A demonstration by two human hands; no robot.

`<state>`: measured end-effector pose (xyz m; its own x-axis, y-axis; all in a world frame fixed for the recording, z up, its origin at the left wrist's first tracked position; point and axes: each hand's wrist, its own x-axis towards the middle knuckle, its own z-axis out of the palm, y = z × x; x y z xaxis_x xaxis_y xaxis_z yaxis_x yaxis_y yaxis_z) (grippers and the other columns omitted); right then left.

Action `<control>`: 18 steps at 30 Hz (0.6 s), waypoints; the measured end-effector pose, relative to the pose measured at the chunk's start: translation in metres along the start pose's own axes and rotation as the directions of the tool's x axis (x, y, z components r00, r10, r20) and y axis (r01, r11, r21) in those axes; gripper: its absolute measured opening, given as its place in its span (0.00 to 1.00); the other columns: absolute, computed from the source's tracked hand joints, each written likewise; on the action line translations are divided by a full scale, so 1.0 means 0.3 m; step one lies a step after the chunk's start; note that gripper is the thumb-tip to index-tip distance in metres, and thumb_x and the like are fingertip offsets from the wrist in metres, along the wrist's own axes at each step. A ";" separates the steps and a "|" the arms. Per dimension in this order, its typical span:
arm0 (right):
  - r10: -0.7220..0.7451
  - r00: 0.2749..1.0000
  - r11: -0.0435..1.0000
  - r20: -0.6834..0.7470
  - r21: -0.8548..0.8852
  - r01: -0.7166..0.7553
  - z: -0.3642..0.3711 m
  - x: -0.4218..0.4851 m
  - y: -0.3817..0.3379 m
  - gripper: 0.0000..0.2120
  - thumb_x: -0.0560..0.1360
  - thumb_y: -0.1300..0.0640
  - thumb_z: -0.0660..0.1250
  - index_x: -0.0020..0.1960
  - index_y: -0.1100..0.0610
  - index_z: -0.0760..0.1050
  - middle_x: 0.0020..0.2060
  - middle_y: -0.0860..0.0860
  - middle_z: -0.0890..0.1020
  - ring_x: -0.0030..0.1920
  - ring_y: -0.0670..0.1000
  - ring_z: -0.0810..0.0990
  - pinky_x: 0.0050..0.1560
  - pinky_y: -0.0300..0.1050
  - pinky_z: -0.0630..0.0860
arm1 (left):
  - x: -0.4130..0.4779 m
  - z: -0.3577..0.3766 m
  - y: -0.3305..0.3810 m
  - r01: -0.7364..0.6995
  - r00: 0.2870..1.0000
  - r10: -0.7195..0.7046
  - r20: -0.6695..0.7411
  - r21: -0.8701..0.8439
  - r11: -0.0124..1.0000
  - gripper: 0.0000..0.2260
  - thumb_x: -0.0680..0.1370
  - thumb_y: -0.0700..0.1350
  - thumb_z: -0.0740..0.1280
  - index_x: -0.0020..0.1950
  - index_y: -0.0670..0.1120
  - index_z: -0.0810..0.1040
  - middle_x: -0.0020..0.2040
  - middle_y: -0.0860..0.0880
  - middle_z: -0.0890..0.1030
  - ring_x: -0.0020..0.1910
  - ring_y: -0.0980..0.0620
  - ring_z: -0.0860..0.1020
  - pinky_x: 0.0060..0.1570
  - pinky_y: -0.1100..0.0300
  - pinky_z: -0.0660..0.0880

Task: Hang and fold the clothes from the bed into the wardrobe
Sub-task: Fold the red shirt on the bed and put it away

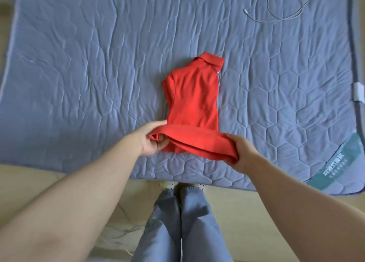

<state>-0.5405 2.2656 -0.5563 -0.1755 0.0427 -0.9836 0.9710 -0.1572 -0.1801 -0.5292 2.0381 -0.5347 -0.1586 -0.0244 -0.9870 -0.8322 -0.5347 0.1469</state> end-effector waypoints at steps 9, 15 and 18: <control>-0.298 0.925 0.924 0.234 0.314 0.218 0.220 0.086 -0.447 0.22 0.77 0.34 0.46 0.61 0.42 0.70 0.60 0.47 0.75 0.59 0.54 0.73 0.62 0.49 0.66 | 0.116 0.261 0.364 -0.318 0.872 0.425 0.243 -0.378 0.869 0.18 0.79 0.59 0.55 0.60 0.48 0.72 0.47 0.45 0.82 0.42 0.48 0.82 0.44 0.53 0.78; -0.296 0.950 0.916 0.100 -0.253 0.312 0.224 0.155 -0.366 0.21 0.80 0.42 0.52 0.70 0.48 0.64 0.64 0.45 0.73 0.65 0.51 0.71 0.53 0.42 0.70 | 0.301 0.223 0.267 -0.451 0.891 0.454 0.000 0.121 0.884 0.21 0.79 0.55 0.59 0.71 0.52 0.64 0.68 0.48 0.70 0.59 0.50 0.73 0.55 0.53 0.71; -0.320 0.947 0.865 -0.012 -0.412 0.287 0.191 0.259 -0.290 0.31 0.79 0.49 0.60 0.76 0.55 0.51 0.71 0.50 0.65 0.69 0.52 0.66 0.51 0.39 0.66 | 0.409 0.174 0.186 -0.468 0.772 0.622 -0.132 0.544 0.696 0.25 0.77 0.46 0.66 0.71 0.45 0.64 0.69 0.44 0.68 0.65 0.49 0.70 0.63 0.56 0.67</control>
<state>-0.6481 2.2261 -0.6180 -0.4748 0.1025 -0.8741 0.8563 0.2831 -0.4320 -0.6227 2.0493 -0.6442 -0.5696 -0.4629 -0.6792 -0.7945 0.0985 0.5992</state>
